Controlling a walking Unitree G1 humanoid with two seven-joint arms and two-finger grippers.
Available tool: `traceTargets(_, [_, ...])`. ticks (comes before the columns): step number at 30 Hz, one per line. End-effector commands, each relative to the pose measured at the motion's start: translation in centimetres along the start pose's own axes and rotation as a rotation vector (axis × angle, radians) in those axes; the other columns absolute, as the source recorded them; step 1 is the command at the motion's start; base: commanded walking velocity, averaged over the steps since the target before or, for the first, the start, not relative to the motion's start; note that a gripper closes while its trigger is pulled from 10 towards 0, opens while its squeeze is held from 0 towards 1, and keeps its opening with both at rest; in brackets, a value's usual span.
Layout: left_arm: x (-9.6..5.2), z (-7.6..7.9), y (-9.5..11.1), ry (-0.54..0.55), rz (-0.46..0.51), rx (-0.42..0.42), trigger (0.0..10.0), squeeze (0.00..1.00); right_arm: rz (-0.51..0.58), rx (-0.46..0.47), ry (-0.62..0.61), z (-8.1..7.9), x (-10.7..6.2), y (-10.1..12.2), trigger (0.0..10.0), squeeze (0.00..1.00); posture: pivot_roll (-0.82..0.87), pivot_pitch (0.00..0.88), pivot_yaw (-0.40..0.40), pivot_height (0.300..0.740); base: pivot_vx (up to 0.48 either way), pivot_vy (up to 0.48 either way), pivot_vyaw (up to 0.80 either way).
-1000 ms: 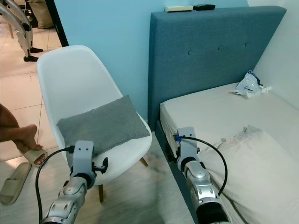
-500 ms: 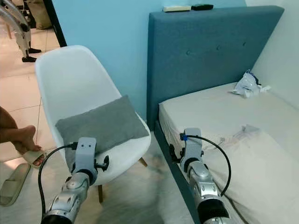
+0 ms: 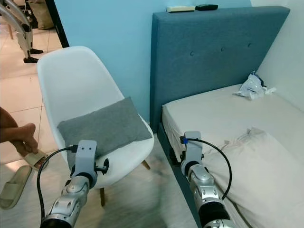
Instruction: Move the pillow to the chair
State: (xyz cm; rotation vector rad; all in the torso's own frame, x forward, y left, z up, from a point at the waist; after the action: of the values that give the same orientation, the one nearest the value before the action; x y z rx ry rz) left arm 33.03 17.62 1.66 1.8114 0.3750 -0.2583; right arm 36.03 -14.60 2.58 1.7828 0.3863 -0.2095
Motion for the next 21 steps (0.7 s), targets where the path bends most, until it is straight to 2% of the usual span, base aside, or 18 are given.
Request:
traceTargets(1, [-0.1,0.1,-0.1,-0.013,0.004,0.018,10.0,0.00,-0.001,0.031,0.001,0.0,-0.1,-0.5,10.0,0.00,0.00,0.106,-0.068,0.740,0.000,0.000,0.00])
traceTargets(4, [0.0,0.3,-0.2,-0.025,0.002,0.053,10.0,0.00,0.001,0.032,0.003,0.0,0.0,-0.4,10.0,0.00,0.00,0.106,-0.070,0.740,0.000,0.000,0.00])
traceTargets(6, [-0.1,0.3,-0.2,-0.022,0.005,0.007,10.0,0.00,0.000,0.029,0.005,-0.1,0.0,-0.4,10.0,0.00,0.00,0.099,-0.071,0.740,0.000,0.000,0.00])
traceTargets(14, [-0.3,0.7,0.1,-0.034,0.037,-0.007,10.0,0.00,0.005,0.028,0.014,0.1,0.1,0.1,10.0,0.00,-0.01,0.095,-0.072,0.740,0.000,0.000,0.00])
traceTargets(18, [-0.3,1.0,0.0,-0.062,0.017,-0.052,10.0,0.00,0.000,0.028,0.015,0.1,0.2,0.0,10.0,0.00,-0.01,0.102,-0.064,0.740,0.000,0.000,0.00])
traceTargets(21, [-0.3,1.1,0.1,-0.073,0.027,-0.029,10.0,0.00,-0.010,0.025,0.010,0.1,0.1,-0.3,10.0,0.00,-0.02,0.104,-0.059,0.740,0.000,0.000,0.00])
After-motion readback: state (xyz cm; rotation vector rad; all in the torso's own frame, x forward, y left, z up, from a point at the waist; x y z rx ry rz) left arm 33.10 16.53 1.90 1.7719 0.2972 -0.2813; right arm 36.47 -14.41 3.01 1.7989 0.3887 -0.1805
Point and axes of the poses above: a point about 5 cm out from each wrist's last joint towards the gripper, its own x axis pointing out of the wrist towards the gripper, its own y axis along the axis of the wrist's last joint, z = x × y, the point moved 5 cm from there along x, pointing out of the wrist towards the gripper, and after that the axes turned 10 degrees about x, right-handed, at the moved point
